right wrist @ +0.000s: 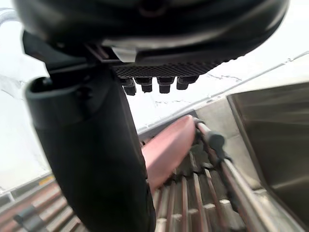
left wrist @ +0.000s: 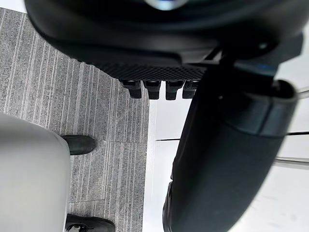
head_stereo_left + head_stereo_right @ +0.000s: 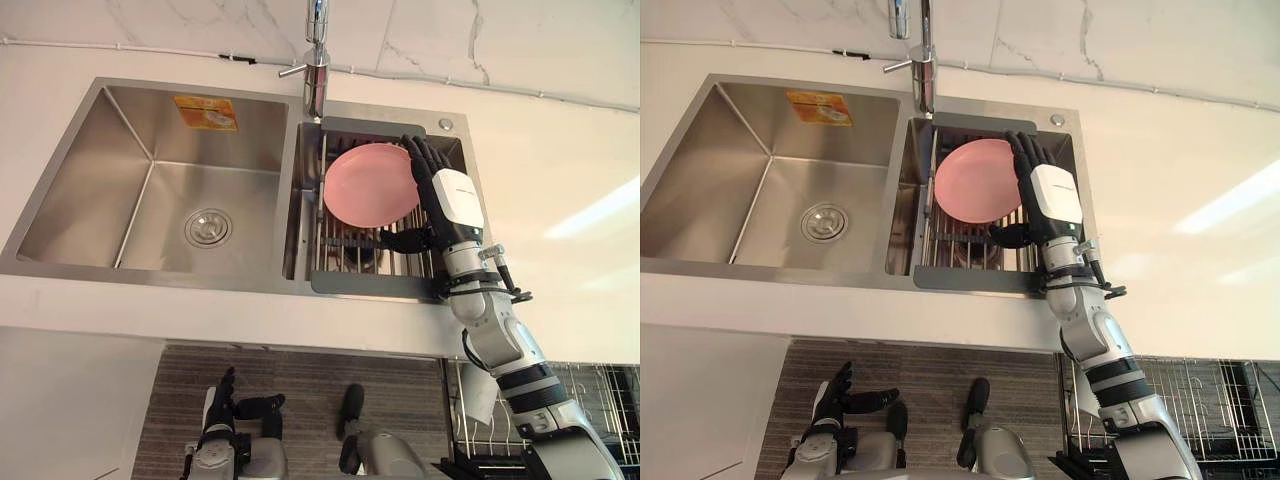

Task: Walk over to the sink, pick up the cup, carry it to the dishwasher, place the cup inside the dishwasher, then close the dishwasher door

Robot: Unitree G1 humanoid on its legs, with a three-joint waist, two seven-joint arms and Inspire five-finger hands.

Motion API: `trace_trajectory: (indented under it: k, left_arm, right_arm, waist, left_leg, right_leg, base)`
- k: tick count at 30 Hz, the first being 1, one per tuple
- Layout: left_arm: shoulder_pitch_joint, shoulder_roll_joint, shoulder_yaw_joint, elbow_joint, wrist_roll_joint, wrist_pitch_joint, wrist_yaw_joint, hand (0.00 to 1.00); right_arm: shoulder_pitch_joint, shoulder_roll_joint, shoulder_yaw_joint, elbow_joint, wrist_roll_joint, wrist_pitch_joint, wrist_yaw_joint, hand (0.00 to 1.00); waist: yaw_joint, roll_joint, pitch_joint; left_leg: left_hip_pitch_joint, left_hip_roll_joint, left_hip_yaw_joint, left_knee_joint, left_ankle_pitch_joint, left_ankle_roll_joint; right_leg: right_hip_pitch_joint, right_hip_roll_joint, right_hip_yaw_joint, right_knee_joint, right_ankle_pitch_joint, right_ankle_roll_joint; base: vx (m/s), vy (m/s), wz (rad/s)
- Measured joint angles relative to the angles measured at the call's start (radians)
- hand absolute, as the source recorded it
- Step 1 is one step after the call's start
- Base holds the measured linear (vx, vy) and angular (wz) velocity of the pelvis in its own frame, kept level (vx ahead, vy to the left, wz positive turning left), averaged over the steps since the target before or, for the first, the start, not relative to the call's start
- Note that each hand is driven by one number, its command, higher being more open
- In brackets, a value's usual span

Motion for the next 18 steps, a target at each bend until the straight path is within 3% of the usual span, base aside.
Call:
trace_trajectory:
  k: [18]
  left_arm:
    - [0.000,-0.007,-0.005,-0.011,-0.001,-0.011,0.003,1.00]
  right_arm:
    - [-0.111,-0.036,-0.004,0.133,-0.119,0.054,-0.051,1.00]
  waist:
    - [0.015,0.009,0.006]
  left_leg:
    - [-0.023,-0.002,-0.006,0.001,0.002,0.001]
  right_leg:
    - [-0.022,-0.003,-0.006,0.000,0.000,0.000]
  base:
    - [0.00,0.001,0.01]
